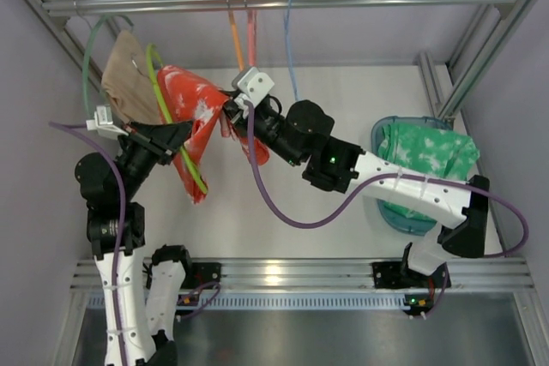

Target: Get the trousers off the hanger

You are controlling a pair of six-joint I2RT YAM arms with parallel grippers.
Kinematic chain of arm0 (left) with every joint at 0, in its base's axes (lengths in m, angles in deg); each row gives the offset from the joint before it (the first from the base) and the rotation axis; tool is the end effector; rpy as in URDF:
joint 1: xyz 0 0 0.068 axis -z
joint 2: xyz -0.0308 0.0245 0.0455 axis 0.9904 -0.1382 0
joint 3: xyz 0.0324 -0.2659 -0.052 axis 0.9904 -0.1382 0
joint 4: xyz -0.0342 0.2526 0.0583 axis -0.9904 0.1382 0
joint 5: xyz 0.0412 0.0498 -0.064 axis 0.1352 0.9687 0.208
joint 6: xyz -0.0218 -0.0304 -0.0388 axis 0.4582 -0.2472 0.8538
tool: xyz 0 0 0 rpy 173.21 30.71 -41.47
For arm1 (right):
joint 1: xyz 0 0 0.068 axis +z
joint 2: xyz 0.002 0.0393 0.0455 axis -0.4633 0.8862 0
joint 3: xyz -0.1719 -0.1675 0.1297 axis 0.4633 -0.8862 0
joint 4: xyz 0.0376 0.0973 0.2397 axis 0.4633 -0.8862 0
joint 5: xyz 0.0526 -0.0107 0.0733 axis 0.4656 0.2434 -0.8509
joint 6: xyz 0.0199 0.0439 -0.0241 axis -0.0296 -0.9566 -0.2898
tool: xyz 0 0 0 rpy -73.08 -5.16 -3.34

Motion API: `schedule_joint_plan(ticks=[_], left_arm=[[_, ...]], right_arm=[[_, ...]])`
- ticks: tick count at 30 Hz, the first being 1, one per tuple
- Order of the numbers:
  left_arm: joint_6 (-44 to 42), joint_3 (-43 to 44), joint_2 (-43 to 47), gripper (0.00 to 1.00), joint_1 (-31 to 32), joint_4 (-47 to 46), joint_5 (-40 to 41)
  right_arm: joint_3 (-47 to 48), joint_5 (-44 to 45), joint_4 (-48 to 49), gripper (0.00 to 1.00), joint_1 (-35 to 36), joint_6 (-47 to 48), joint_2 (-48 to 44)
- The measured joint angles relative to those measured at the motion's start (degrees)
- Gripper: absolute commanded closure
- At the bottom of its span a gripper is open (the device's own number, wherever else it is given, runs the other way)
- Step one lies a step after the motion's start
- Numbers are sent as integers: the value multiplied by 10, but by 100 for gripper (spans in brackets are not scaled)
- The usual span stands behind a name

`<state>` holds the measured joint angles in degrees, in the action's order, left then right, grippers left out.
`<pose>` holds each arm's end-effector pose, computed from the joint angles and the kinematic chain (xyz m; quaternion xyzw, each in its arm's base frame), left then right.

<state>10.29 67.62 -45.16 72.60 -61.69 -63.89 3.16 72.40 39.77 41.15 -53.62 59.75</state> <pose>0.1098 -0.0023 0.4192 -0.2120 0.6411 -0.5094 0.5335 0.1410 0.3357 0.4718 -0.3193 0.5240 0.2828 0.7372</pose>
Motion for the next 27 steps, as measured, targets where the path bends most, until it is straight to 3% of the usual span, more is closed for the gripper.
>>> schedule_joint_plan(ticks=[17, 27], left_arm=[[-111, -145, 70, 100, 0, 0, -4], [-162, -198, 78, 100, -1, 86, 7]], right_arm=[[145, 12, -40, 100, -7, 8, -9], [233, 21, 2, 100, -8, -2, -36]])
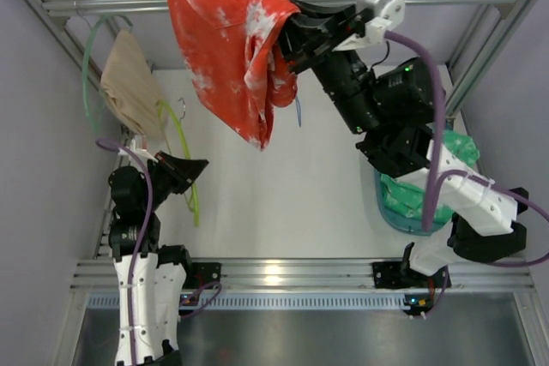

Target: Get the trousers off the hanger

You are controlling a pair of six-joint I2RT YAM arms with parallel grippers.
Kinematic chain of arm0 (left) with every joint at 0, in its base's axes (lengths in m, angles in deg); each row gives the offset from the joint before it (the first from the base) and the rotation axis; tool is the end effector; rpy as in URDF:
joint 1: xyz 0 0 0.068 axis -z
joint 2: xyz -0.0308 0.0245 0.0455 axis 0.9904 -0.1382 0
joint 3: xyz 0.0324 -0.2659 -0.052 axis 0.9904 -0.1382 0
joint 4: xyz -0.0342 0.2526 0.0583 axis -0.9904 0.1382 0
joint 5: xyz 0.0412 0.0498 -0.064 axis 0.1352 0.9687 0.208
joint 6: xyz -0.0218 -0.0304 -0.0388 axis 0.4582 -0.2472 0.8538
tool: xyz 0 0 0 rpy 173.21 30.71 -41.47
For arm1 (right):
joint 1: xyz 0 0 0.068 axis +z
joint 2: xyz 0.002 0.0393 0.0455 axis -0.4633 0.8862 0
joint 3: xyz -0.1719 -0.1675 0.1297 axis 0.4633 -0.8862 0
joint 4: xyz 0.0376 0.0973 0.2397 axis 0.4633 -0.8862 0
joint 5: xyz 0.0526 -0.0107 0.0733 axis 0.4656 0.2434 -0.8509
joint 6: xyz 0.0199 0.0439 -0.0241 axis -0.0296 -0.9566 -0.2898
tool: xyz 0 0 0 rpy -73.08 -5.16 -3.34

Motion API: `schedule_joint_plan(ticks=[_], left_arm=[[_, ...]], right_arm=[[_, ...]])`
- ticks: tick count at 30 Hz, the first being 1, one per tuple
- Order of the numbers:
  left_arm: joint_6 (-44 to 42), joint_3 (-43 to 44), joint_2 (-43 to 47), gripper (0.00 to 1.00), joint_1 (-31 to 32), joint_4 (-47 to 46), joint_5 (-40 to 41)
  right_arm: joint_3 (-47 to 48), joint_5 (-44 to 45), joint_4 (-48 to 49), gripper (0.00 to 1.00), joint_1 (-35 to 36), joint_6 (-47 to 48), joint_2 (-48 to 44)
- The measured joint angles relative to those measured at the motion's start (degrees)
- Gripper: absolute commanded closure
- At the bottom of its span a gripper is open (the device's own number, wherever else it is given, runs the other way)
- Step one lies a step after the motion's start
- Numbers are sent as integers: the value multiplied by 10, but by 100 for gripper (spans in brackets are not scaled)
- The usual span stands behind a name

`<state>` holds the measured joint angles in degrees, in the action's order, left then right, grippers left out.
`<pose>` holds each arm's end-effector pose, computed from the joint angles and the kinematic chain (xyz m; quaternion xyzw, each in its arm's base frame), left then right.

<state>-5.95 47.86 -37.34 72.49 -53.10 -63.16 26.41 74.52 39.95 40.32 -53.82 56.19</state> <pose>0.1154 -0.0008 0.3056 -0.2151 0.7461 -0.4160 0.4733 0.1106 0.2435 0.6178 -0.1573 0.3974 0.3496 0.8337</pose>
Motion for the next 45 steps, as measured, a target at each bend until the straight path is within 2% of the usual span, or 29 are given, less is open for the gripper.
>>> schedule_joint_plan(ticks=[6, 10, 14, 20, 27, 30, 34, 40, 45], left_arm=[[-16, 0, 11, 100, 0, 2, -1], [-26, 0, 11, 100, 0, 3, -3], [-33, 5, 6, 100, 0, 4, -3], [-46, 20, -2, 100, 0, 4, -5], [-60, 45, -25, 100, 0, 2, -9], [-59, 46, -40, 100, 0, -4, -10], [-54, 46, -58, 100, -1, -13, -19], [-44, 54, -78, 100, 0, -21, -47], [-38, 54, -76, 100, 0, -26, -59]], right_arm=[[-6, -18, -9, 100, -2, -17, -60], [-58, -63, -61, 100, -9, -35, -135], [-130, -137, -125, 100, -59, -74, -216], [-246, -204, -231, 100, -171, -143, -322], [-327, -227, -324, 100, -388, -229, -440], [-344, -205, -353, 100, -506, -252, -503], [-339, -153, -382, 100, -605, -259, -579], [-299, -37, -424, 100, -727, -226, -607], [-314, 21, -449, 100, -782, -183, -615]])
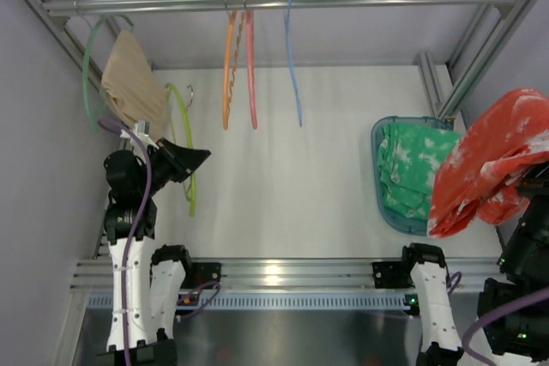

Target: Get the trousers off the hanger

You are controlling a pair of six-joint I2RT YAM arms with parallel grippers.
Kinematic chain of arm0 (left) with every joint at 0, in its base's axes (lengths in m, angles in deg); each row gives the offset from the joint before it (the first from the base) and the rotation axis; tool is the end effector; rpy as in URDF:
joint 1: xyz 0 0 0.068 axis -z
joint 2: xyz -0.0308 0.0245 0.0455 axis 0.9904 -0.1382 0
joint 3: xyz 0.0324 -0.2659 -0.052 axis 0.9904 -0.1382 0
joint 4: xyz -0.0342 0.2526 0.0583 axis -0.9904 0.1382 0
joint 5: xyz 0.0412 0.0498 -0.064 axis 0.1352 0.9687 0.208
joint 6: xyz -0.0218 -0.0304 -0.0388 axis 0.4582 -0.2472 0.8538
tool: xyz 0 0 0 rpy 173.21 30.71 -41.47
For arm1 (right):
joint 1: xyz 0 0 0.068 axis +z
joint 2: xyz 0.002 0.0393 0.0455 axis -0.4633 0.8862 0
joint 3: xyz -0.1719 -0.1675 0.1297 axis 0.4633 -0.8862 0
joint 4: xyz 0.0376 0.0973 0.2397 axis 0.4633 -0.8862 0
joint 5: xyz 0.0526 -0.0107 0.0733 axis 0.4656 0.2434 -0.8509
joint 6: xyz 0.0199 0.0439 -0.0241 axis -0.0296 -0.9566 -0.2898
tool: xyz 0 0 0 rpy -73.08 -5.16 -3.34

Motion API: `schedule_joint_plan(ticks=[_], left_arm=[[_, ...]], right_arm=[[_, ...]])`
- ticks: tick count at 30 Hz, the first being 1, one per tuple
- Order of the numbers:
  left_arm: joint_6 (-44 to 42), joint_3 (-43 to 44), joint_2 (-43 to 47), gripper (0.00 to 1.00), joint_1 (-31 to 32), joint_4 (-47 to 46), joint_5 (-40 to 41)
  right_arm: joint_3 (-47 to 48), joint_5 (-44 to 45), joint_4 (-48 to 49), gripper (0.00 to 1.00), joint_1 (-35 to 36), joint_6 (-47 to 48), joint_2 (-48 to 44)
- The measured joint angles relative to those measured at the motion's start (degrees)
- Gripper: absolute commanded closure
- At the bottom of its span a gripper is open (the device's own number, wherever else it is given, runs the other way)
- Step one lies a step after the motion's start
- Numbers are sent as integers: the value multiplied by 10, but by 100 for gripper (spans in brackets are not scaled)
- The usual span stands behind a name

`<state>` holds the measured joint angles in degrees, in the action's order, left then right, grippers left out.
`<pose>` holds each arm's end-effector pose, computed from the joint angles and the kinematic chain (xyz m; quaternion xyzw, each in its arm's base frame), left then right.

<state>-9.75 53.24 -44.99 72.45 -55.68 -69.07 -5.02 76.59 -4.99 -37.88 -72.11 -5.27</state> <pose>0.1350 -0.0004 0.3281 -0.1566 0.7542 -0.4336 0.4676 -0.0492 -0.0034 0.5103 0.2113 0.4925 -0.1372 0.8331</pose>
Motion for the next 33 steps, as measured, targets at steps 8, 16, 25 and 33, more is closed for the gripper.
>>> schedule_joint_plan(ticks=[8, 16, 25, 33], left_arm=[[12, 0, 13, 100, 0, -14, -12], [15, 0, 25, 100, 0, -18, -24], [13, 20, 42, 100, 0, -19, -42], [10, 77, 28, 100, 0, -24, -83]], right_arm=[[-107, 59, -43, 100, -65, 45, -33], [-203, 66, -10, 100, -76, 64, 32], [-268, -25, 130, 100, -74, 54, 252], [-293, -82, 200, 90, -23, -4, 347]])
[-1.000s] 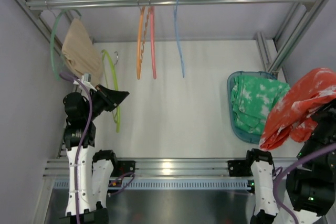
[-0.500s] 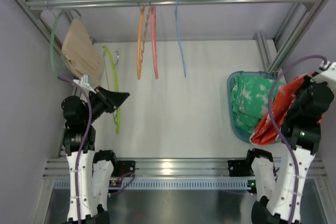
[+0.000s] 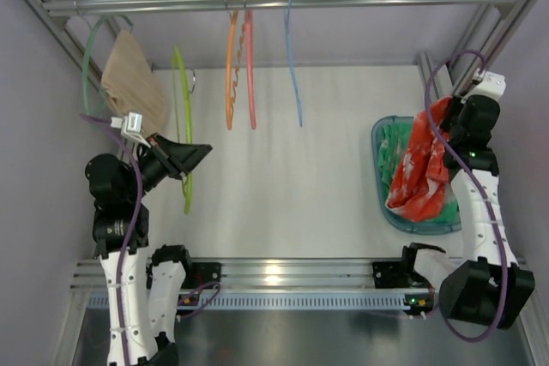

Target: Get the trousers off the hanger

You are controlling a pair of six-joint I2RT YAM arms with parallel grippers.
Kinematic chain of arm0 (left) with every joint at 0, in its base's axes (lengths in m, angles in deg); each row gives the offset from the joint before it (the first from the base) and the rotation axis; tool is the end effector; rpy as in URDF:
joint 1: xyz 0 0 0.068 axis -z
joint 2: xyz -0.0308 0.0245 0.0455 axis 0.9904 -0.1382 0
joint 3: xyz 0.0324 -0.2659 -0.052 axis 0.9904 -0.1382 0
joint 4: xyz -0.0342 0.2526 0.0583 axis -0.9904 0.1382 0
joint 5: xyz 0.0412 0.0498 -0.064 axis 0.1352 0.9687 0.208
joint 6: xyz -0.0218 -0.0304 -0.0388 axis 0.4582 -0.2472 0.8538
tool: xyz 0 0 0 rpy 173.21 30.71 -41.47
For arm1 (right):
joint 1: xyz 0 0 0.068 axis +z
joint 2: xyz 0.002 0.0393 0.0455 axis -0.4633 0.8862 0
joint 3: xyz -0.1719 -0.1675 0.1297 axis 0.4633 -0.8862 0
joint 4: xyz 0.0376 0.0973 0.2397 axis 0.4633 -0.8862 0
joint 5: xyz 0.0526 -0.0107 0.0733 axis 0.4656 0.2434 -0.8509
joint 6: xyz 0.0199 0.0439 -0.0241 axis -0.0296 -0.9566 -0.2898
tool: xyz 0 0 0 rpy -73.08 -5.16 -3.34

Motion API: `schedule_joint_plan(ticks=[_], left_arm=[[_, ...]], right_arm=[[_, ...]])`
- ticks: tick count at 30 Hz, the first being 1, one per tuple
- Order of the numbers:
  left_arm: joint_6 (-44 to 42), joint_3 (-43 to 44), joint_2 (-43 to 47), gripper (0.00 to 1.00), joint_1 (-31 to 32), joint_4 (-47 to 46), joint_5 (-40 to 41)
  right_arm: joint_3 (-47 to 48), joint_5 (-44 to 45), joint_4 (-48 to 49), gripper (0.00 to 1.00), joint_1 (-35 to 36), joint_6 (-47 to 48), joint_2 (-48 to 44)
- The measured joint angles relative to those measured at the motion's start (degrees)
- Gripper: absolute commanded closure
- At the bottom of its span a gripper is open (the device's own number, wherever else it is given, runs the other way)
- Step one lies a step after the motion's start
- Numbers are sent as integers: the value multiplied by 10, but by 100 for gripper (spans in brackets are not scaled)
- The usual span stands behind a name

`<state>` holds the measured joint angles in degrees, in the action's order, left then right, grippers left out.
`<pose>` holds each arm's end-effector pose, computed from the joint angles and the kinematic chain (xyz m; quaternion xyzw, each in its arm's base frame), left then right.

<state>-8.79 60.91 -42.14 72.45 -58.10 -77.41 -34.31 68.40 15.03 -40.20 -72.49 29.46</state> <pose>0.1075 -0.0088 0.3809 -0.0537 0.7097 -0.4784 0.5144 0.2299 -0.0589 0.3433 0.1787 0.7820 -0.1256 0.5838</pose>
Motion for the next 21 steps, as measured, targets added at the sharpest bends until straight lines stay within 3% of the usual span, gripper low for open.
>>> schedule_joint_plan(ticks=[1, 2, 5, 11, 12, 16, 21], left_arm=[[1, 8, -8, 100, 0, -1, -8], [2, 14, -15, 100, 0, -2, -14], [6, 33, -42, 100, 0, -5, -37], [16, 68, -105, 100, 0, -18, -79], [20, 72, -115, 100, 0, -24, -86], [40, 96, -157, 100, 0, -48, -108], [114, 99, -200, 100, 0, -165, -124]], right_arm=[[-5, -2, 10, 81, 12, -3, 4], [-10, -4, 17, 59, 24, -7, 9], [-13, -27, 30, 31, 51, -18, 45], [-13, -61, 16, 5, 59, -33, 79], [-12, -64, 11, 1, 59, -36, 76], [-7, -87, -27, 1, 59, -46, 49], [18, -122, -64, 1, 59, -53, -9]])
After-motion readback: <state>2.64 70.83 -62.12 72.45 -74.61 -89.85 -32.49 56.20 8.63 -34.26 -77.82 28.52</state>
